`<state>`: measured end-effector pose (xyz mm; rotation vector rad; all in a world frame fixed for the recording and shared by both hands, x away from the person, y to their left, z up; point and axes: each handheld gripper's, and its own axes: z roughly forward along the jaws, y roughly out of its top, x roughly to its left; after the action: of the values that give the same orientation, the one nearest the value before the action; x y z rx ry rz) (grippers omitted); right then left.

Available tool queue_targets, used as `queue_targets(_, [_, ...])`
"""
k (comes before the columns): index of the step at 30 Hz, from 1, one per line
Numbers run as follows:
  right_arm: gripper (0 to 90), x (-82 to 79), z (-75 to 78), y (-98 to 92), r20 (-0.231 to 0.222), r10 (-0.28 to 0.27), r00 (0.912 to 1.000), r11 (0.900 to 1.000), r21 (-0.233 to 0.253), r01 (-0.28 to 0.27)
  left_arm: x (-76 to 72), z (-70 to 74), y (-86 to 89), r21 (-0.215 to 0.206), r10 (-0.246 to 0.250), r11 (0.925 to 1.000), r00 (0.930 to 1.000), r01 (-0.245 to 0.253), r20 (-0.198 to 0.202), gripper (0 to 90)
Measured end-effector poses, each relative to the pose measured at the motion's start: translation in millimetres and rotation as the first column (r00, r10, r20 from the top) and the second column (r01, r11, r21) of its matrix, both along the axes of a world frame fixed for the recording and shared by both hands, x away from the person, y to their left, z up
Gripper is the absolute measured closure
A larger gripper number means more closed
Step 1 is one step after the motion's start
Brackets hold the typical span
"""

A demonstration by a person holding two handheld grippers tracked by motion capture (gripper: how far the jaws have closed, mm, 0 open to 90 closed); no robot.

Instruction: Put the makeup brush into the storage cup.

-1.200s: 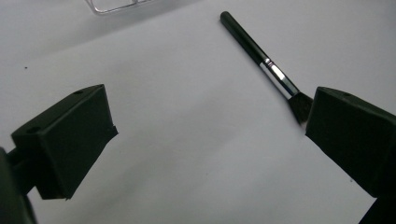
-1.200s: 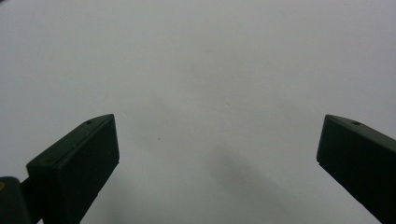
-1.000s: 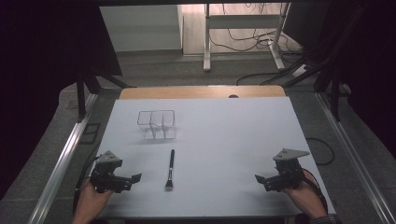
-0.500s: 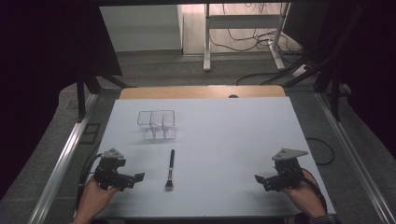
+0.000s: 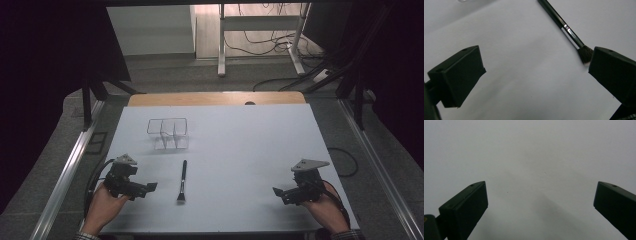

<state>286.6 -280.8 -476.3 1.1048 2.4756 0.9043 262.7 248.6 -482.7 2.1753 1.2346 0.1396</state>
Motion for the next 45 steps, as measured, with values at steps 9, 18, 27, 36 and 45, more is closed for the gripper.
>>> queue_targets(9, [0.0, 0.3, -0.3, -0.4, -0.002, -0.008, 1.0000, 1.000, -0.002, 0.008, 10.4, 4.8, -5.0, 0.008, -0.017, 0.9998, 0.9998, 0.017, -0.004, 0.8])
queue_targets(18, [0.0, 0.5, -0.5, -0.4, -0.005, -0.012, 0.9999, 1.000, 0.002, 0.012, 19.6, 8.9, -14.5, 0.014, -0.027, 0.9995, 0.9992, 0.028, -0.029, 0.6])
queue_targets(27, [0.0, 0.4, -1.1, 0.6, -0.004, -0.010, 0.9999, 1.000, 0.000, 0.010, 27.5, 10.8, -25.9, 0.048, -0.046, 0.9977, 0.9985, 0.048, -0.030, 0.7])
queue_targets(36, [0.0, 0.3, -1.7, 1.8, -0.002, -0.002, 1.0000, 1.000, -0.006, 0.002, 36.0, 11.9, -36.5, 0.075, -0.069, 0.9946, 0.9969, 0.072, -0.036, 0.6])
queue_targets(45, [0.0, 0.7, -2.1, 1.6, -0.006, -0.002, 1.0000, 1.000, -0.006, 0.002, 45.5, 10.9, -51.5, 0.105, -0.105, 0.9883, 0.9930, 0.111, -0.055, 0.2])
